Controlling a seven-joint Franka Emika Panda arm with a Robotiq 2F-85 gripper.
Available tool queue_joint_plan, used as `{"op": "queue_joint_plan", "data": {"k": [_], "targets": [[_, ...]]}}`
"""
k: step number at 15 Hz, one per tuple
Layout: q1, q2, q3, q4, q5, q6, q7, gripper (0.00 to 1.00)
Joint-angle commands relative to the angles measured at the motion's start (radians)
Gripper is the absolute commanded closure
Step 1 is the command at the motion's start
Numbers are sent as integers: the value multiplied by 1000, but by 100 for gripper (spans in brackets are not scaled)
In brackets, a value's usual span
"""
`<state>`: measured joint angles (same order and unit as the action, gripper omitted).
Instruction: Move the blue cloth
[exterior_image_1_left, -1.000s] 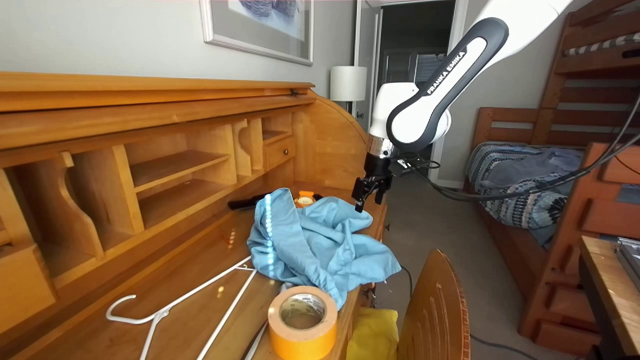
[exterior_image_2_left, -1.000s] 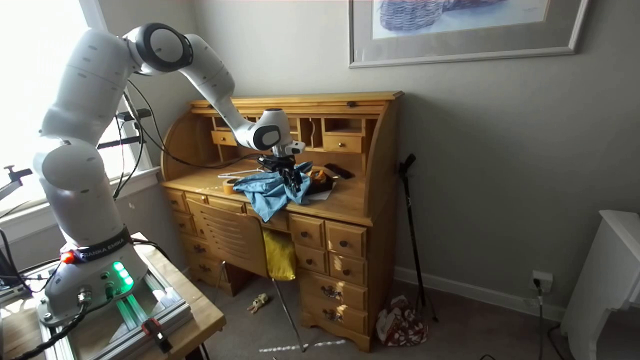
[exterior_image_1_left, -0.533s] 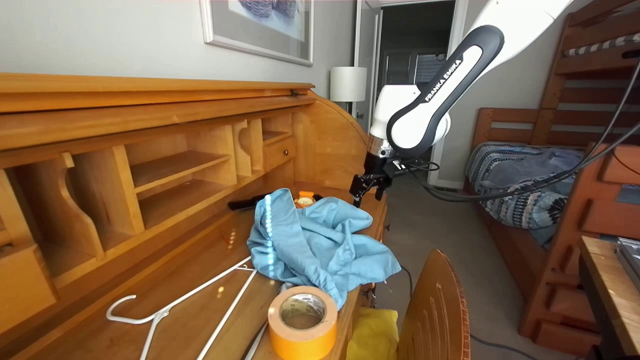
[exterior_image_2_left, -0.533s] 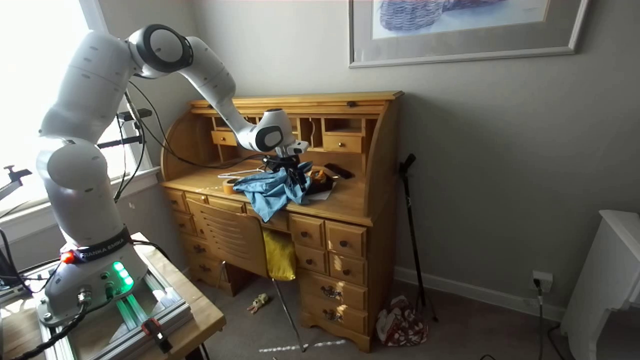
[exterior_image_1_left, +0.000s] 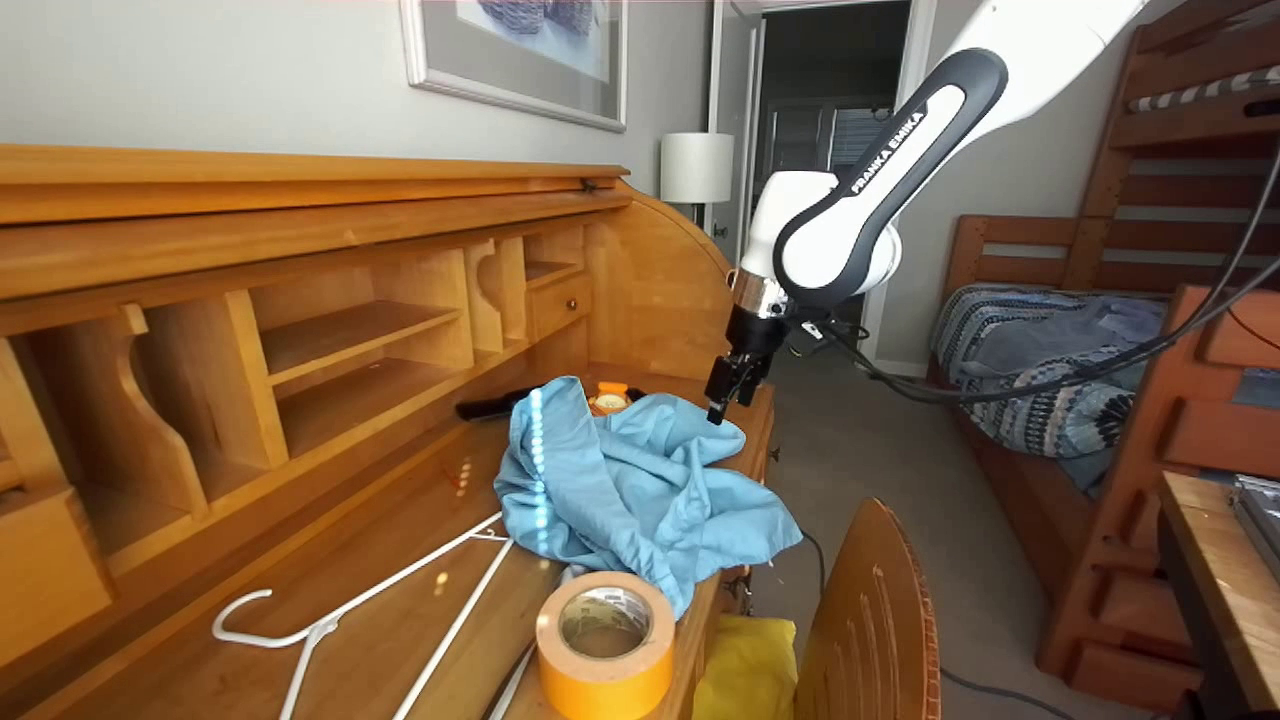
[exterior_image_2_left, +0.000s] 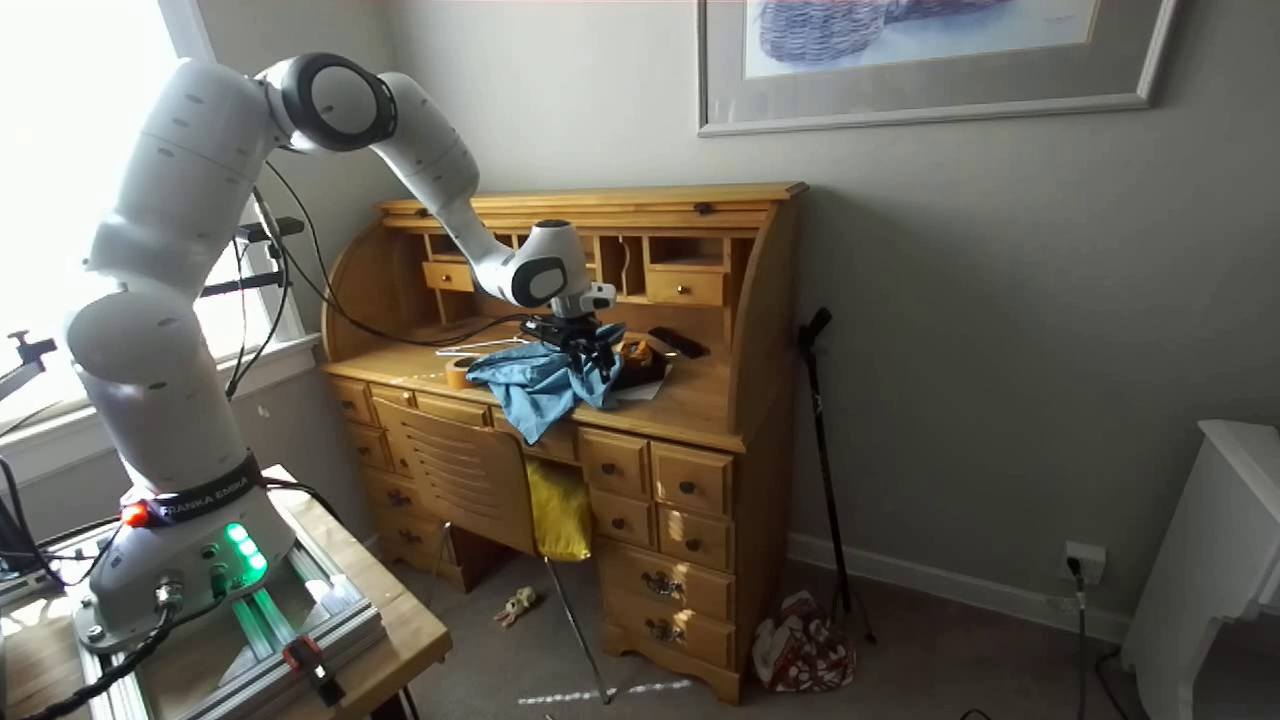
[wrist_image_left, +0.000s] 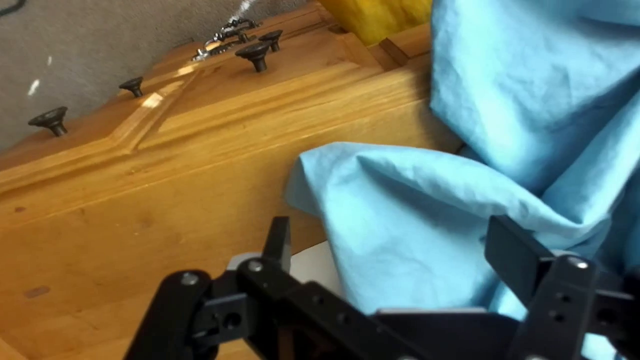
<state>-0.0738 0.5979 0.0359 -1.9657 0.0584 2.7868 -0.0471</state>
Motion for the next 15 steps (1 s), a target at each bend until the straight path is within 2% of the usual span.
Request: {"op": "queue_joint_plan", "data": {"k": [1, 6, 9, 10, 11, 13, 15], "targets": [[-85, 29, 68, 20, 11, 41, -152, 0], [-256, 106, 240, 74, 65, -3, -388, 0], [-300, 151, 276, 104, 61, -23, -446, 0], [-299, 165, 272, 116, 56, -25, -445, 5], [-304, 172, 274, 121, 54, -28, -452, 26], [-297, 186, 264, 137, 48, -32, -449, 31], [-293, 195, 261, 147, 47, -32, -442, 46]]}}
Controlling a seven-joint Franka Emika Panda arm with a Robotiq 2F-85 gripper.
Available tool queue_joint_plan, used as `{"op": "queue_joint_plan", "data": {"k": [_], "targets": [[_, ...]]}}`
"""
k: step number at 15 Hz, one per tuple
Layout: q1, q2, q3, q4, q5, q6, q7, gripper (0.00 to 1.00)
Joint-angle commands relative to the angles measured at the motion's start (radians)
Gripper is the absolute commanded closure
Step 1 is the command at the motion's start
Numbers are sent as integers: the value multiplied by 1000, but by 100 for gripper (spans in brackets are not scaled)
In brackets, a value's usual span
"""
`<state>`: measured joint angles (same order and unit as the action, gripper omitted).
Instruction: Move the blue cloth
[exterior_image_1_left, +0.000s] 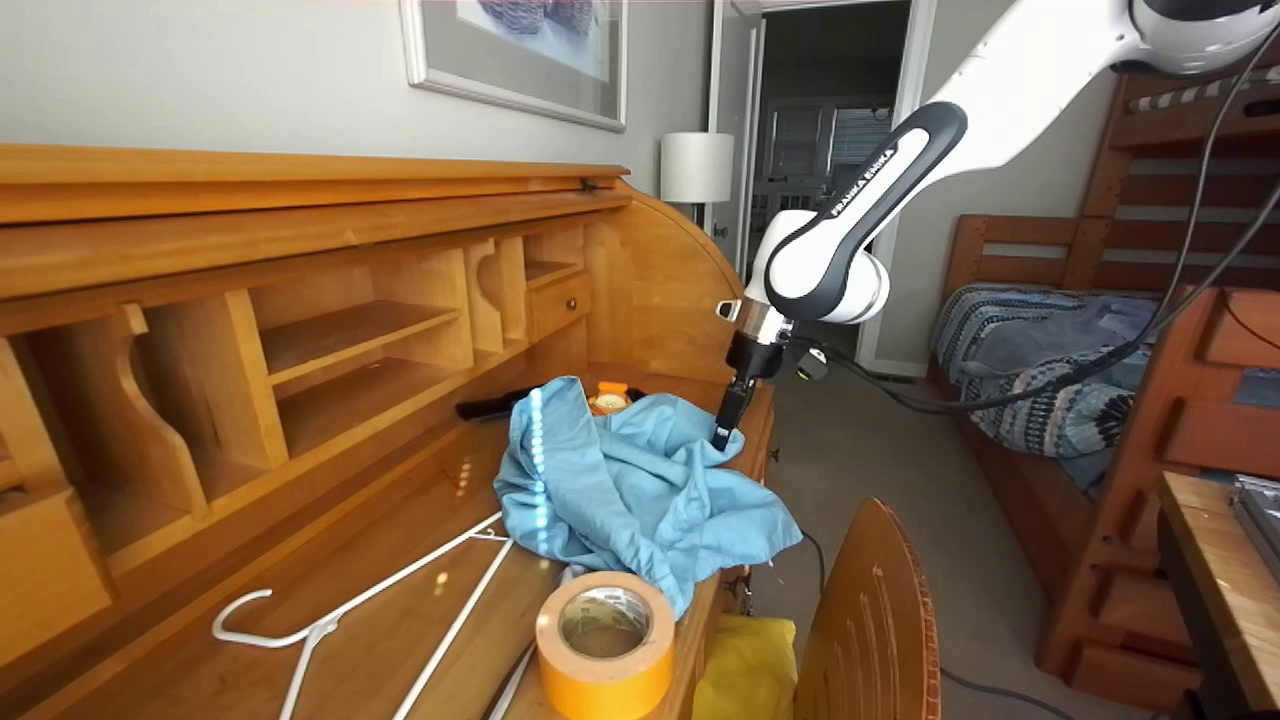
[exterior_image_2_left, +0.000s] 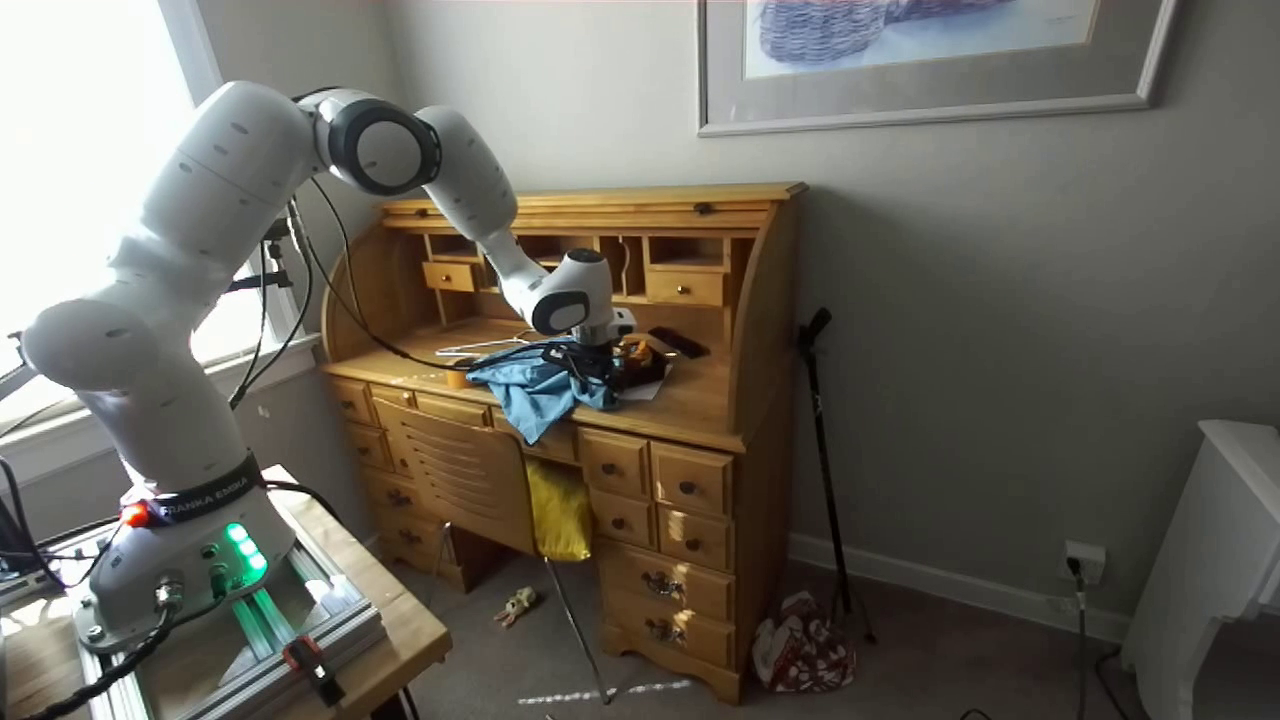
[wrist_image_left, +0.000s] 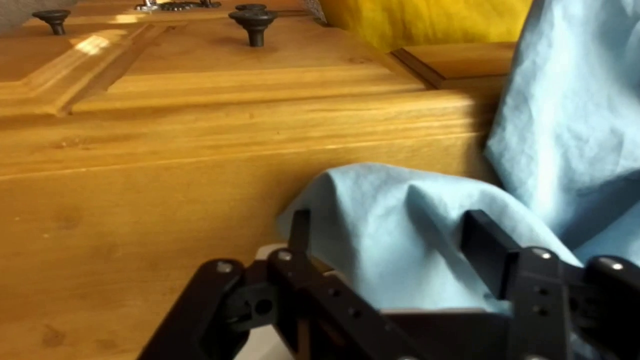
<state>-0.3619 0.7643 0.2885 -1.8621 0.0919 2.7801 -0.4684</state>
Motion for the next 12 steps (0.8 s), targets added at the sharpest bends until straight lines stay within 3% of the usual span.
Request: {"op": "queue_joint_plan", "data": {"k": [1, 5, 7, 9, 12], "targets": [[1, 33, 4, 51, 10, -27, -16, 52], [15, 38, -10, 60, 5, -23, -2, 81], [59, 33, -53, 62, 0, -17, 60, 95], [142, 25, -125, 59, -5, 20, 179, 100], [210, 7, -141, 39, 8, 133, 273, 99]]}}
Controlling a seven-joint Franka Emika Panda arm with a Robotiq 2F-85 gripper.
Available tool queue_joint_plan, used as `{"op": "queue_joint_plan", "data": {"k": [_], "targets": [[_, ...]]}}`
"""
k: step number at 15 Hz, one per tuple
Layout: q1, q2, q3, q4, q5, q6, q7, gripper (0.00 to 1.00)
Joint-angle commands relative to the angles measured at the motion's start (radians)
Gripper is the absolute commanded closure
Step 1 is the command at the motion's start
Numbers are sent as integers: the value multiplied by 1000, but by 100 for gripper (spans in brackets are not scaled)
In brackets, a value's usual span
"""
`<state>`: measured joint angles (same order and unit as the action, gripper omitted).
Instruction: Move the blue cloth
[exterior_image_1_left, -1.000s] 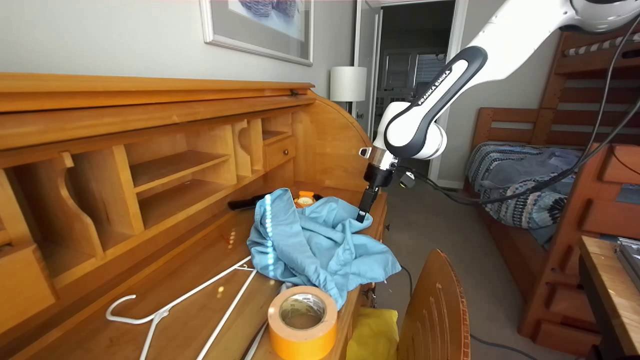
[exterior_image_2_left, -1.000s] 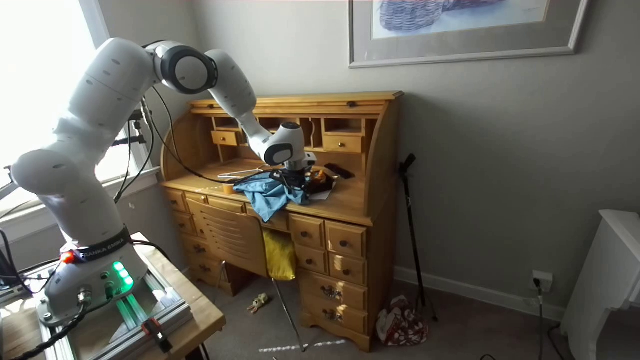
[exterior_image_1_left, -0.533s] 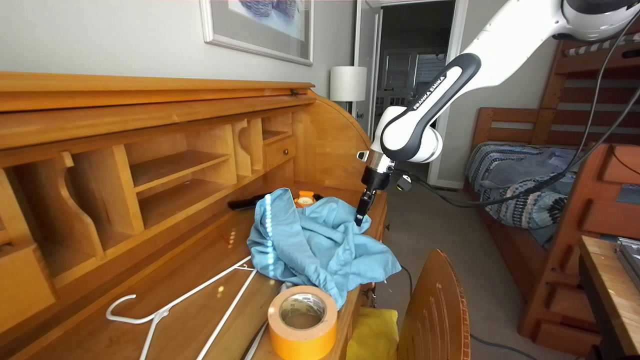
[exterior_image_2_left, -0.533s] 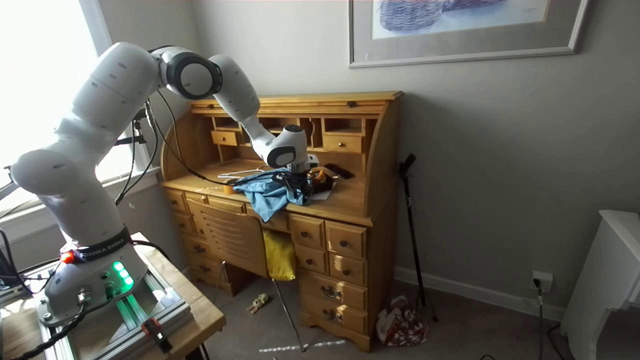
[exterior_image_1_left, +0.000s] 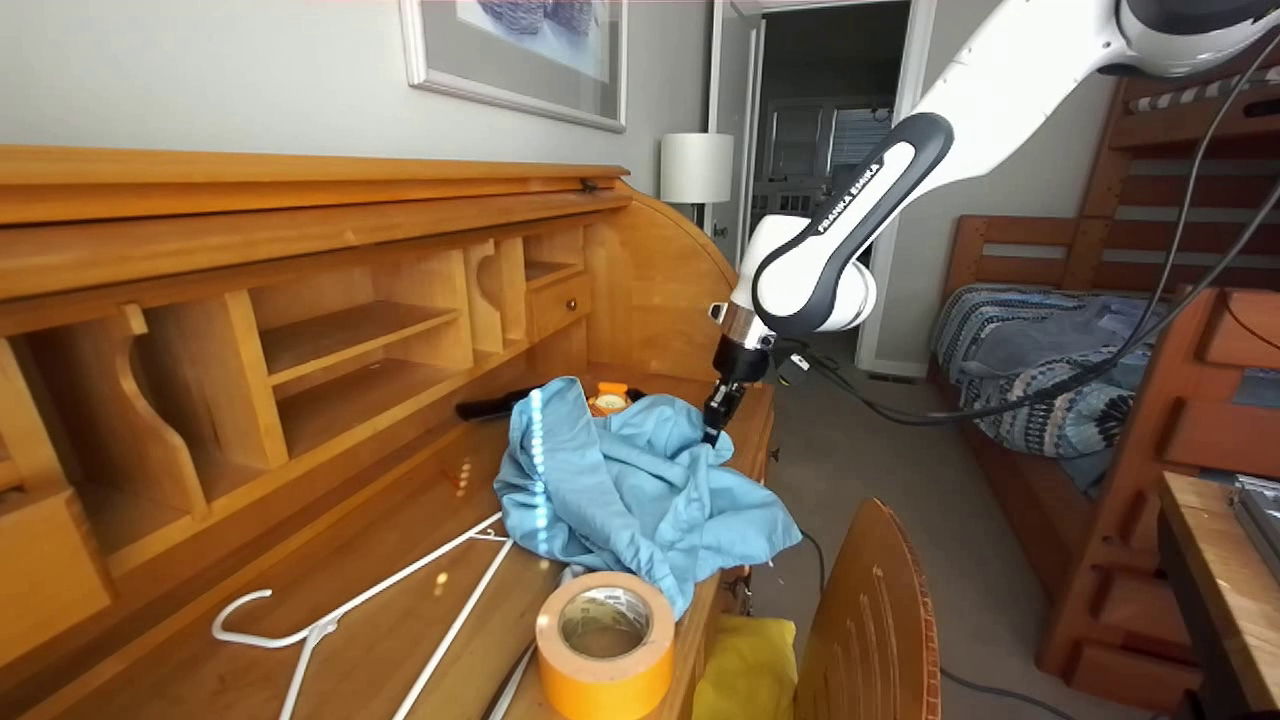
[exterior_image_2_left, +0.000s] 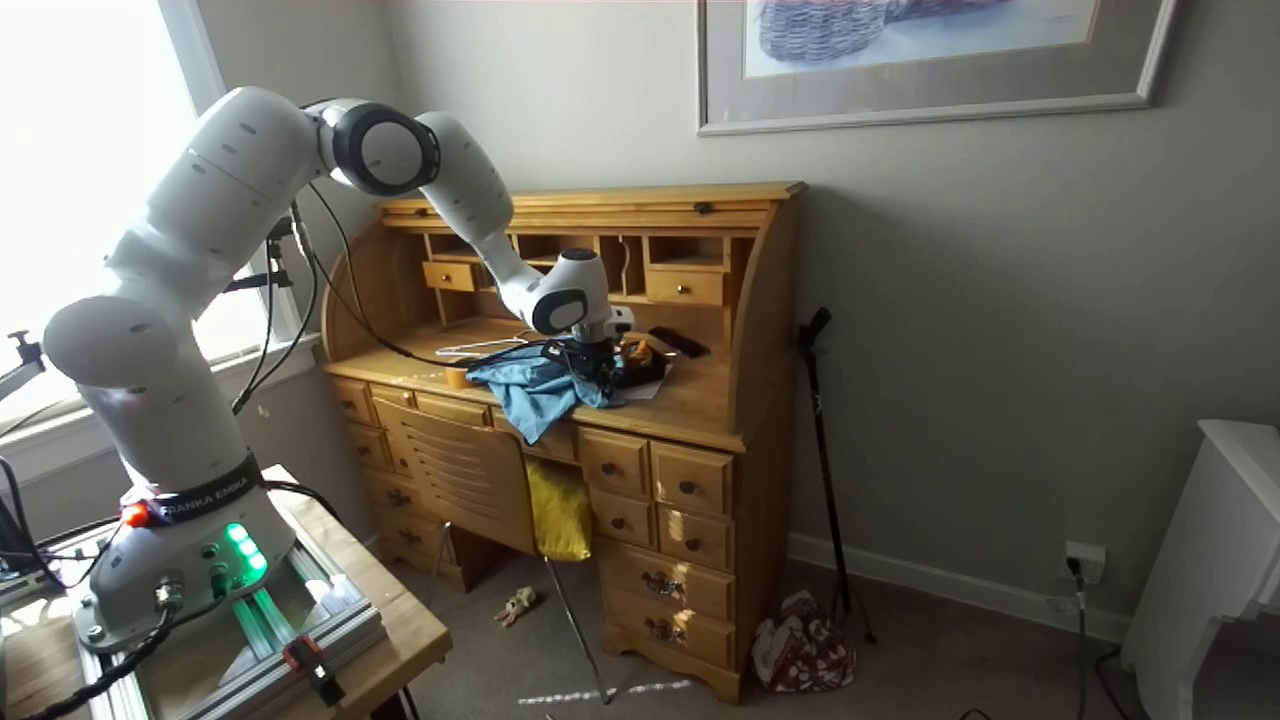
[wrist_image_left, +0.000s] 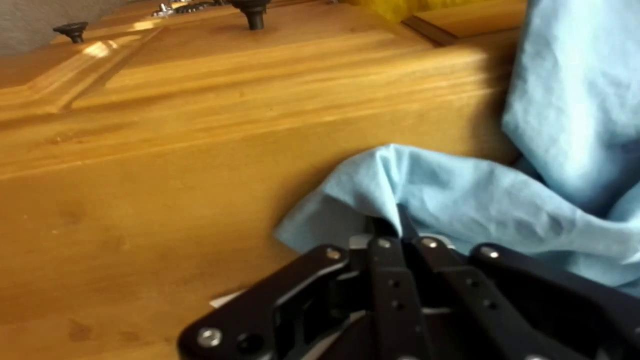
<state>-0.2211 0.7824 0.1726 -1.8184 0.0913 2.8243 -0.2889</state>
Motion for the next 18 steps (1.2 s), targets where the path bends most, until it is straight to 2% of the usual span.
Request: {"op": "queue_joint_plan", "data": {"k": [1, 6, 8, 9, 12, 13, 14, 15, 16, 17, 18], "targets": [[80, -23, -16, -9, 15, 136, 115, 99], [135, -65, 4, -17, 11, 326, 213, 99], [193, -104, -68, -22, 8, 353, 273, 99], [236, -126, -133, -25, 11, 338, 312, 99], [341, -172, -305, -32, 13, 224, 398, 99], [344, -178, -326, -25, -9, 168, 424, 99], [407, -176, -414, -20, -6, 140, 476, 99], [384, -180, -401, -19, -32, 91, 488, 99], [428, -172, -468, -14, -48, 79, 556, 99], [437, -169, -489, -8, -52, 60, 599, 99], [455, -157, -524, -3, -48, 92, 664, 99]]}}
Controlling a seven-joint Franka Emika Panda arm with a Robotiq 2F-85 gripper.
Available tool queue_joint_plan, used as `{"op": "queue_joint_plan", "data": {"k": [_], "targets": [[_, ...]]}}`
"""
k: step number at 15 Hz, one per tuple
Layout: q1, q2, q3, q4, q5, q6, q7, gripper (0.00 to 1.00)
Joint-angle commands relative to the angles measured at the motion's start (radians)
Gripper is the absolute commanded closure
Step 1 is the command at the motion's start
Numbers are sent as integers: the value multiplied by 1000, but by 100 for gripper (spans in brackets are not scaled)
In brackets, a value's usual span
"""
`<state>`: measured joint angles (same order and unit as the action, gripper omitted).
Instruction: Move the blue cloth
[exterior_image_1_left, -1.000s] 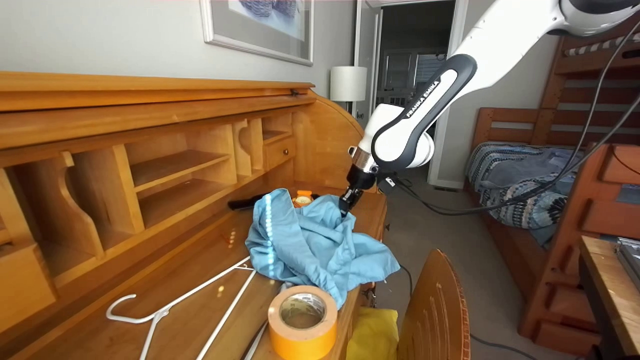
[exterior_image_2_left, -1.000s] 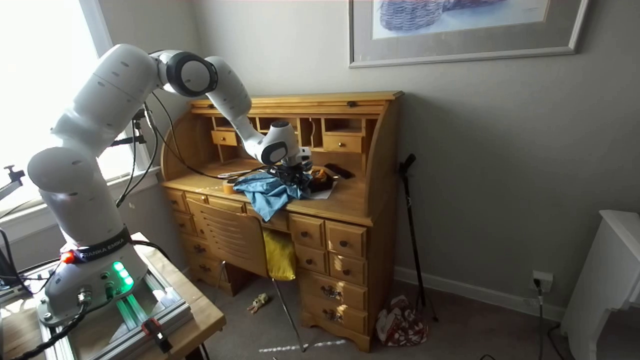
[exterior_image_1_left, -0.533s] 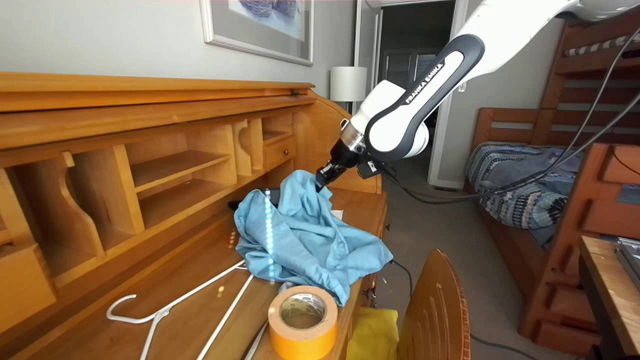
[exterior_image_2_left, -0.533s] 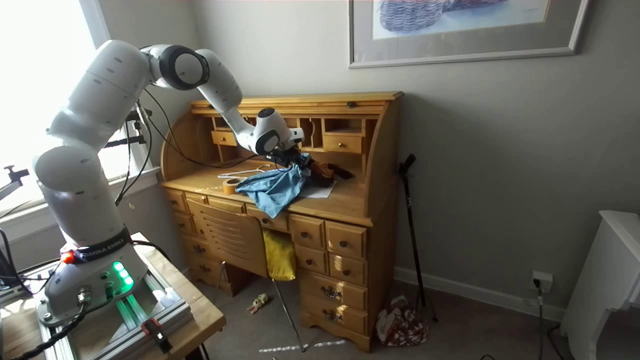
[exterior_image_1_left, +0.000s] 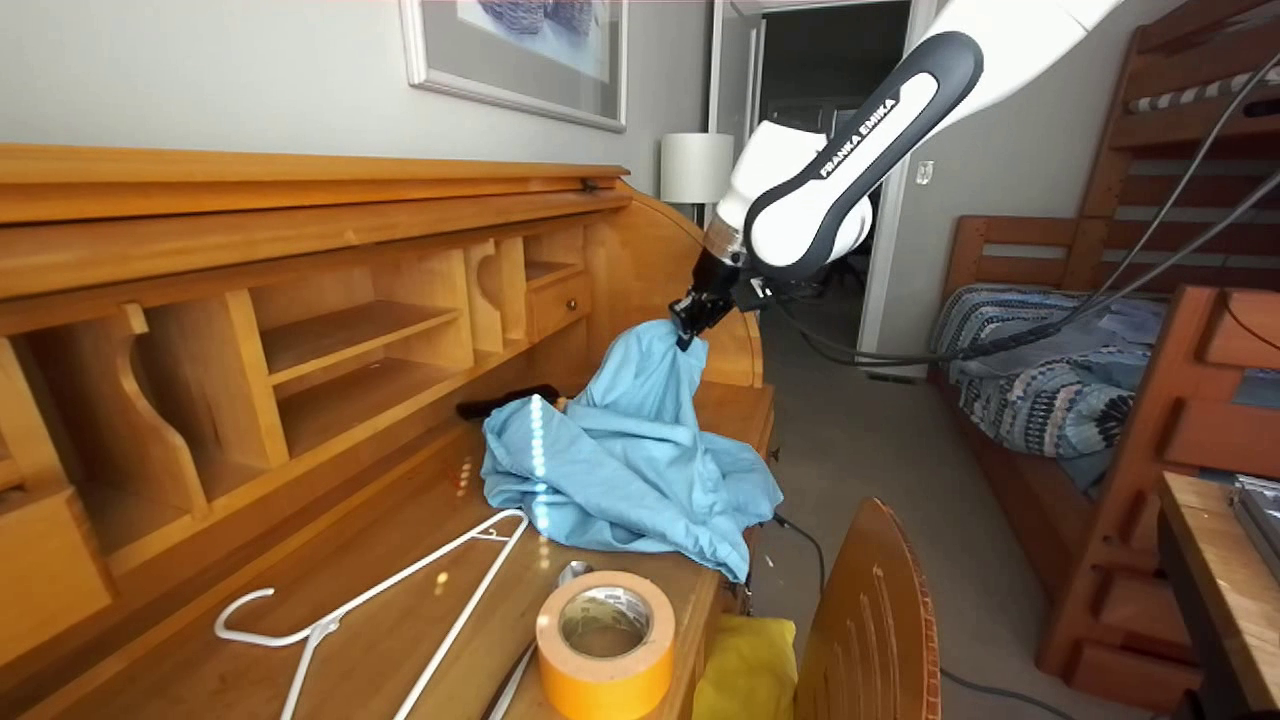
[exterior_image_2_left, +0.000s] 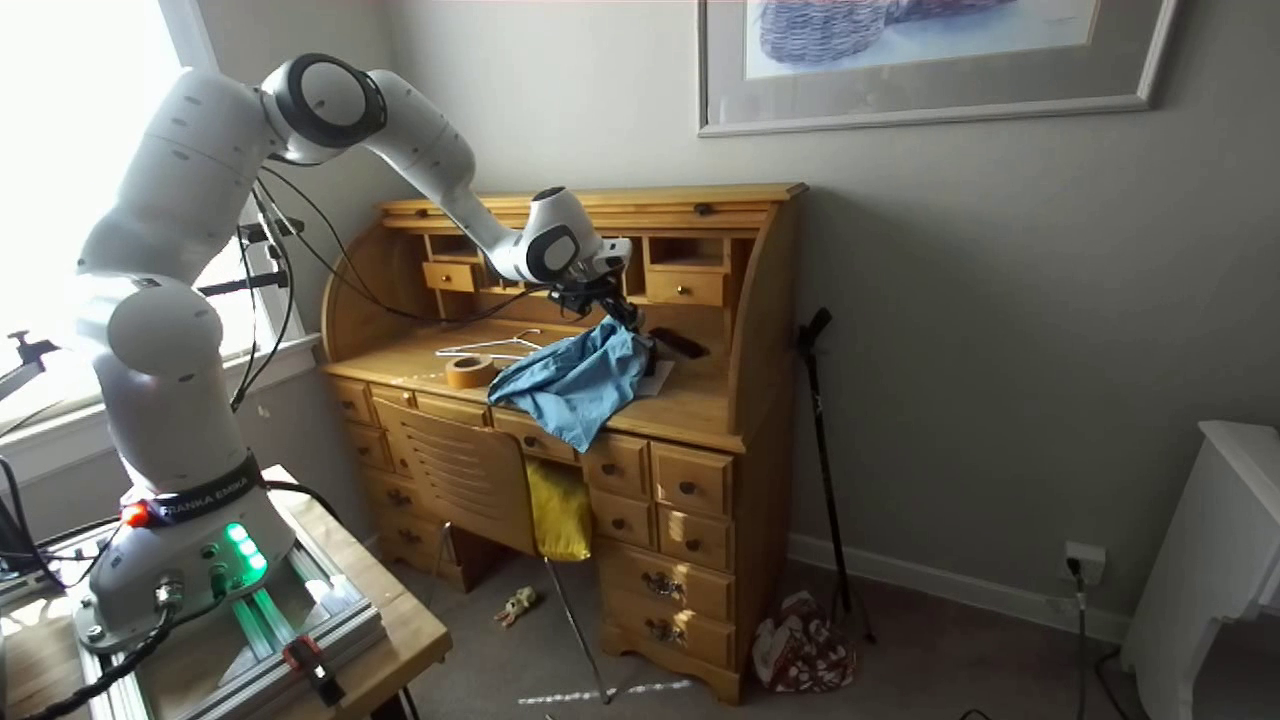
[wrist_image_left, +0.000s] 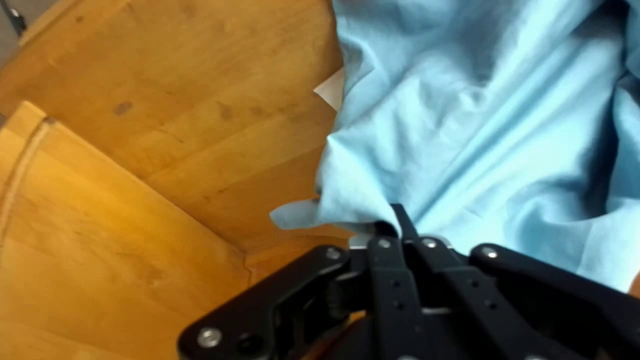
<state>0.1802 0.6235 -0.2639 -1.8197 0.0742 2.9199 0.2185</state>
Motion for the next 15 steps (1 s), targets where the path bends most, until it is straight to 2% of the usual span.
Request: {"op": "queue_joint_plan", "data": {"k": [1, 5, 10, 11, 12, 15], "targets": [[75, 12, -123, 0, -29, 22, 214, 99], [193, 66, -285, 11, -32, 36, 424, 99], [292, 132, -384, 17, -25, 49, 568, 99], [302, 141, -389, 18, -22, 42, 583, 89], [313, 152, -398, 19, -24, 43, 598, 71], [305, 147, -372, 19, -24, 4, 588, 53]]}}
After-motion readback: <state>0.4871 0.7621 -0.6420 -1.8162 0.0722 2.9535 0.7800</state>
